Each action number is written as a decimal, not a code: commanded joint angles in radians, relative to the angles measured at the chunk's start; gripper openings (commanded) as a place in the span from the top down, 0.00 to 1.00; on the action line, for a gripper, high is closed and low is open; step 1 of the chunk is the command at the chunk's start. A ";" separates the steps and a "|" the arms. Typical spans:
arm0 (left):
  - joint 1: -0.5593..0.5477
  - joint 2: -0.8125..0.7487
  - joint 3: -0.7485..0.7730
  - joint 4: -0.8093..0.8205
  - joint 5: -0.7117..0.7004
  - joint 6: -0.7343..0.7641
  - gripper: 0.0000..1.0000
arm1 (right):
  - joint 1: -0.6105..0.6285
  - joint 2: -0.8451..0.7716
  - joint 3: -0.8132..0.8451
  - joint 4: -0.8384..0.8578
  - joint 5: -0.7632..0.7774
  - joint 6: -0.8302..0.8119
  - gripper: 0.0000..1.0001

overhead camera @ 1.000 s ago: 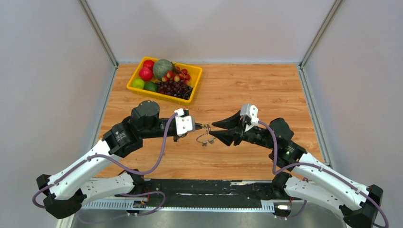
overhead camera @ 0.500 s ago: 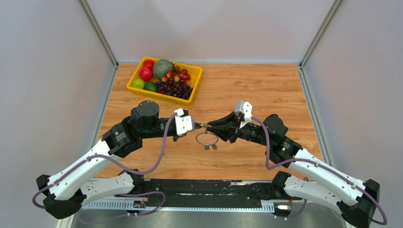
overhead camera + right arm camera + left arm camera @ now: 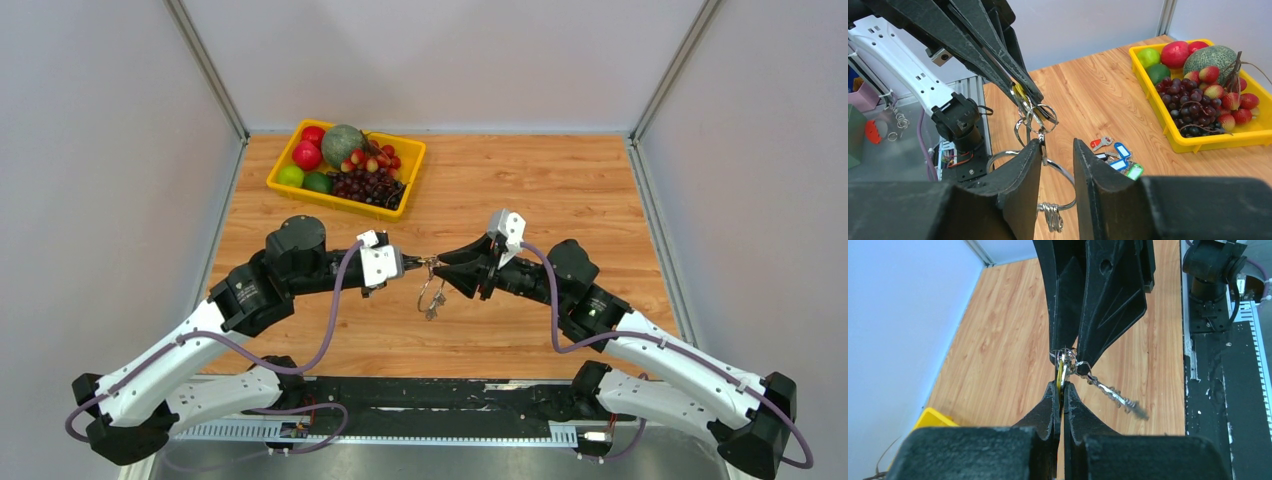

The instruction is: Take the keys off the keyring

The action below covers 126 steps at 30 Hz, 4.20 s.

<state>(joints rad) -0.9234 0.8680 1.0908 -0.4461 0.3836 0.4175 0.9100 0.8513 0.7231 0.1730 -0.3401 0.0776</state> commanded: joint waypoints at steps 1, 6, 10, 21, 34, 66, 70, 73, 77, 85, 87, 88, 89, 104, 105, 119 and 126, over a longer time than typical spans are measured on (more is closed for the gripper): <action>-0.007 -0.018 0.004 0.078 0.013 0.003 1.00 | 0.011 0.004 0.035 0.007 0.055 0.012 0.69; -0.007 -0.016 -0.006 0.088 0.021 -0.004 1.00 | 0.016 0.008 0.040 0.019 0.065 0.029 0.75; -0.006 -0.012 -0.012 0.093 0.019 -0.008 1.00 | 0.024 0.003 0.031 0.053 0.033 0.040 0.73; -0.006 -0.019 -0.029 0.124 0.010 -0.028 1.00 | 0.039 0.030 0.041 0.060 0.048 0.067 1.00; -0.007 -0.102 -0.179 0.239 -0.049 -0.091 0.46 | 0.038 0.030 0.161 -0.089 0.240 0.083 1.00; -0.006 -0.121 -0.469 0.677 -0.254 -0.412 0.11 | 0.049 -0.001 0.343 -0.137 0.273 0.000 1.00; -0.007 -0.100 -0.516 0.761 -0.206 -0.438 0.11 | 0.050 0.018 0.376 -0.137 0.253 0.012 1.00; -0.006 -0.082 -0.546 0.836 -0.159 -0.434 0.15 | 0.050 0.029 0.385 -0.137 0.237 0.011 1.00; -0.007 -0.045 -0.533 0.855 -0.130 -0.428 0.19 | 0.050 0.035 0.392 -0.138 0.226 0.018 1.00; -0.007 0.005 -0.514 0.884 -0.087 -0.427 0.35 | 0.050 0.031 0.397 -0.138 0.212 0.029 1.00; -0.007 0.008 -0.513 0.887 -0.070 -0.422 0.47 | 0.050 0.026 0.395 -0.137 0.212 0.030 1.00; -0.007 0.009 -0.513 0.886 -0.066 -0.421 0.51 | 0.049 0.024 0.393 -0.138 0.213 0.030 1.00; -0.007 0.009 -0.514 0.884 -0.067 -0.423 0.56 | 0.049 0.022 0.391 -0.137 0.213 0.030 1.00; -0.006 0.008 -0.533 0.888 -0.061 -0.435 0.50 | 0.049 0.013 0.396 -0.137 0.218 0.036 1.00; -0.007 0.008 -0.534 0.891 -0.056 -0.435 0.46 | 0.050 0.014 0.397 -0.137 0.217 0.036 1.00; -0.008 0.067 -0.505 0.914 0.027 -0.452 0.45 | 0.050 0.021 0.402 -0.136 0.213 0.037 1.00; -0.007 0.083 -0.502 0.932 0.024 -0.451 0.52 | 0.049 0.022 0.406 -0.136 0.206 0.041 1.00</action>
<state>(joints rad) -0.9279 0.9417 0.5488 0.4232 0.3847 -0.0212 0.9546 0.8810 1.0748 -0.0105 -0.1196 0.1036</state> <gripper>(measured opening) 0.507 0.013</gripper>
